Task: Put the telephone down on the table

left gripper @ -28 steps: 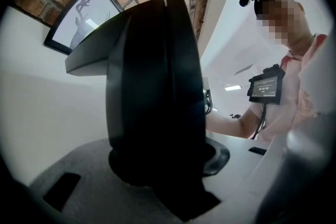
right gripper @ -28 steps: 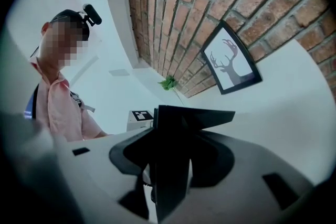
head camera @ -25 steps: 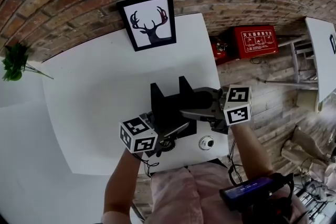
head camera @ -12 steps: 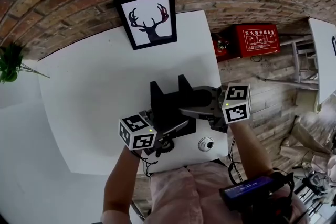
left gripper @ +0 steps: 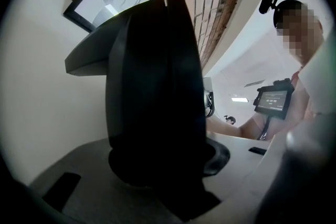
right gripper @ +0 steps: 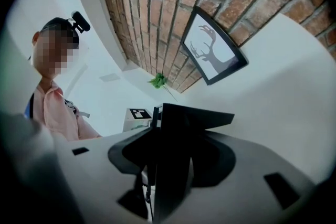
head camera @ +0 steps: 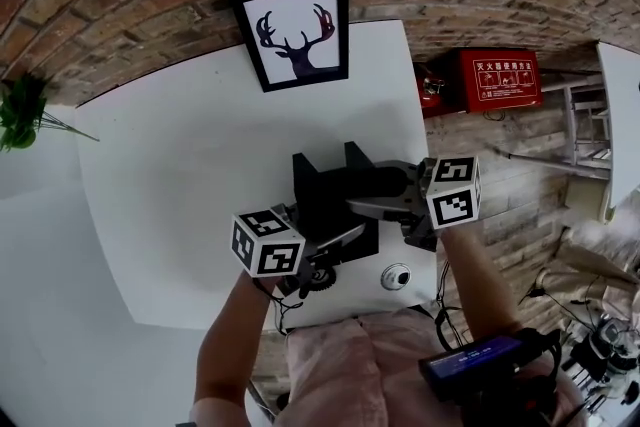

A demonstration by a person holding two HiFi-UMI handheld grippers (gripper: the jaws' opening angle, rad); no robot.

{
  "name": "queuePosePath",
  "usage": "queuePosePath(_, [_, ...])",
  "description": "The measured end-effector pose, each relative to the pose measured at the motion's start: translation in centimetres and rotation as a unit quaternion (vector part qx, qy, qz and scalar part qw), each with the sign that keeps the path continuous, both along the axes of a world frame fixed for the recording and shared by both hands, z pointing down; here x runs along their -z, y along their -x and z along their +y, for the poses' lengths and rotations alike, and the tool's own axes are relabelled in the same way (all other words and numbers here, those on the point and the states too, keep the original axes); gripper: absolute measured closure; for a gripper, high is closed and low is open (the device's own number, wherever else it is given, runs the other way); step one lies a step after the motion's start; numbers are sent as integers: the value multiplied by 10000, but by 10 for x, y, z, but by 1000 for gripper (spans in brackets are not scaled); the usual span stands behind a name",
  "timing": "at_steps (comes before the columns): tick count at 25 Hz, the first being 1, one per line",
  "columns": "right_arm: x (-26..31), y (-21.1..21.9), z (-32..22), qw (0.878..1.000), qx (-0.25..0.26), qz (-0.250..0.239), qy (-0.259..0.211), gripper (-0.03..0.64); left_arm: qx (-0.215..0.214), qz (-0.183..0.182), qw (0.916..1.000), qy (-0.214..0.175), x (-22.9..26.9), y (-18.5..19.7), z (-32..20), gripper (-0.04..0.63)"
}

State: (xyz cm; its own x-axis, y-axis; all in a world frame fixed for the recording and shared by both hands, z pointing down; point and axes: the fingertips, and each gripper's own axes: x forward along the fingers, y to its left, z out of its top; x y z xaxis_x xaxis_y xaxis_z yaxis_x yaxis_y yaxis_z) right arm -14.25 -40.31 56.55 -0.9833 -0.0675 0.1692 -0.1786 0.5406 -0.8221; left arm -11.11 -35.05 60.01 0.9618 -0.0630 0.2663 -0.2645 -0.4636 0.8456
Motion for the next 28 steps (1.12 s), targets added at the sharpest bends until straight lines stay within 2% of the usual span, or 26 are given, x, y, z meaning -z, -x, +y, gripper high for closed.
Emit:
queuePosePath(6, [-5, 1, -4, 9996, -74, -81, 259, 408, 14, 46, 9994, 355, -1, 1, -2, 420])
queuePosePath(13, [-5, 1, -5, 9992, -3, -174, 370, 419, 94, 51, 9987, 492, -2, 1, -3, 410])
queuePosePath(17, [-7, 1, -3, 9987, 45, -248, 440, 423, 323, 67, 9979, 561, 0, 5, -8, 358])
queuePosePath(22, [-8, 2, -2, 9985, 95, -330, 423, 434, 488, -151, 9983, 287, 2, 9, -10, 186])
queuePosePath(28, [-9, 6, 0, 9981, 248, -338, 453, 446, 881, -624, 9941, 68, -2, 30, -13, 132])
